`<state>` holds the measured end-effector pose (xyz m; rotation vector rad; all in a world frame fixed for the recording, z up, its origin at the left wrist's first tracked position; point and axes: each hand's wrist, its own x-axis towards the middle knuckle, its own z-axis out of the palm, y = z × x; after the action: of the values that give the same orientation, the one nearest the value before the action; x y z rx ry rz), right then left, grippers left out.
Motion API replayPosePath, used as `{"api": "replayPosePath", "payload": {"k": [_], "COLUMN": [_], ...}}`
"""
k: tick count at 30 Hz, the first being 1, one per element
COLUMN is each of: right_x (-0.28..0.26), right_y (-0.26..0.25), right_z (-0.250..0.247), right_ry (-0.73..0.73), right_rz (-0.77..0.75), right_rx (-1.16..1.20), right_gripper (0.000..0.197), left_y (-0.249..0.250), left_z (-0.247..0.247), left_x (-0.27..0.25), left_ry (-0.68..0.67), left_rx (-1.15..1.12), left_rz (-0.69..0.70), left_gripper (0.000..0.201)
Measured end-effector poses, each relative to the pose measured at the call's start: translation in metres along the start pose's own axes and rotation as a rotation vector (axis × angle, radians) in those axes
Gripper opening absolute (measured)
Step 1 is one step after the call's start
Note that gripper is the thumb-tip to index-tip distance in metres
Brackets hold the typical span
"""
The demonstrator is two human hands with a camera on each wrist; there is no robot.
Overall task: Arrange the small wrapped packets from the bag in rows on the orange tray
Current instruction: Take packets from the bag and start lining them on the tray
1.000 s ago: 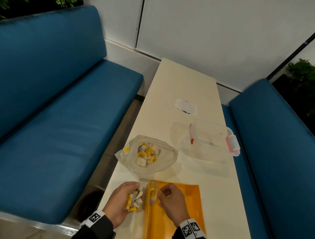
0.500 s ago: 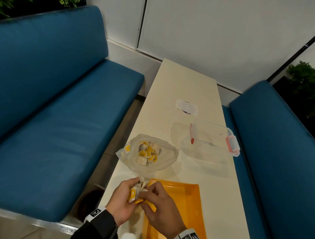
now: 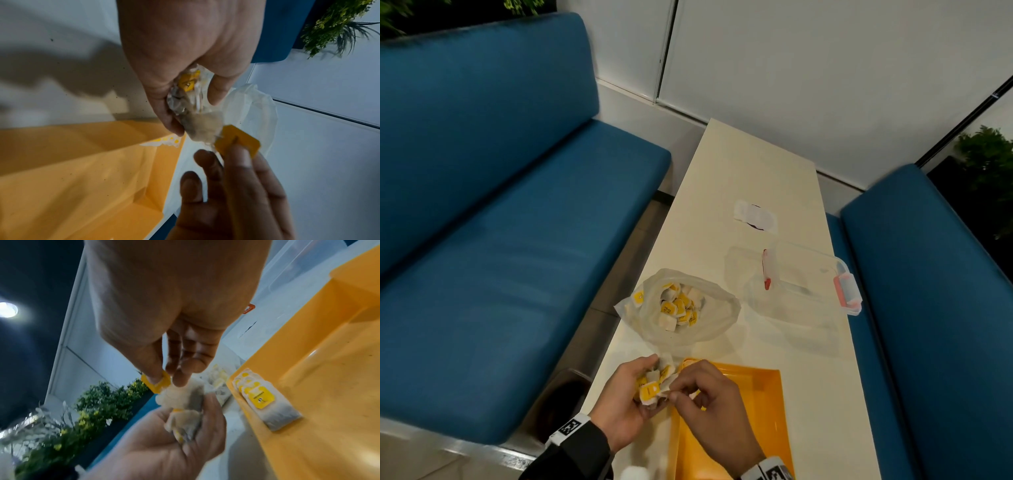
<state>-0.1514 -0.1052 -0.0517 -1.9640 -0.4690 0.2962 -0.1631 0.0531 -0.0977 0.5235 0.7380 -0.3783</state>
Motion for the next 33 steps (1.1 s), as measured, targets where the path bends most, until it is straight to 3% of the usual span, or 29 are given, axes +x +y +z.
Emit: {"api": "replayPosePath", "payload": {"k": [7,12,17,23,26,30,33], "right_x": [0.012,0.018,0.021,0.023,0.021,0.022,0.021], "right_y": [-0.010,-0.007,-0.005,-0.004,-0.006,-0.001,-0.002], "right_z": [-0.012,-0.014,-0.013,-0.012,-0.009,-0.008,-0.008], "right_ry": [0.030,0.089,0.149,0.125,0.089,0.116,0.129], "right_rz": [0.228,0.315,0.398,0.394,0.394,0.343,0.292], "right_rx": [0.268,0.327,0.349,0.319,0.261,0.046,-0.089], "right_gripper": [0.005,0.010,0.010,0.016,0.041,0.023,0.013], "left_y": [-0.001,-0.002,0.000,0.000,0.000,-0.001,0.001], "left_z": [0.003,-0.007,-0.006,-0.004,-0.004,-0.004,-0.001], "left_x": [-0.005,-0.004,-0.007,-0.007,-0.006,-0.003,-0.003], "left_ry": [-0.100,-0.098,-0.164,-0.190,-0.183,-0.159,-0.152], "left_rx": [-0.015,-0.004,-0.042,-0.024,-0.011,-0.005,-0.027], "left_rz": [-0.076,-0.093,-0.074,-0.035,-0.017,0.002,-0.026], "left_gripper": [0.019,0.046,0.028,0.037,0.040,0.042,0.028]}}
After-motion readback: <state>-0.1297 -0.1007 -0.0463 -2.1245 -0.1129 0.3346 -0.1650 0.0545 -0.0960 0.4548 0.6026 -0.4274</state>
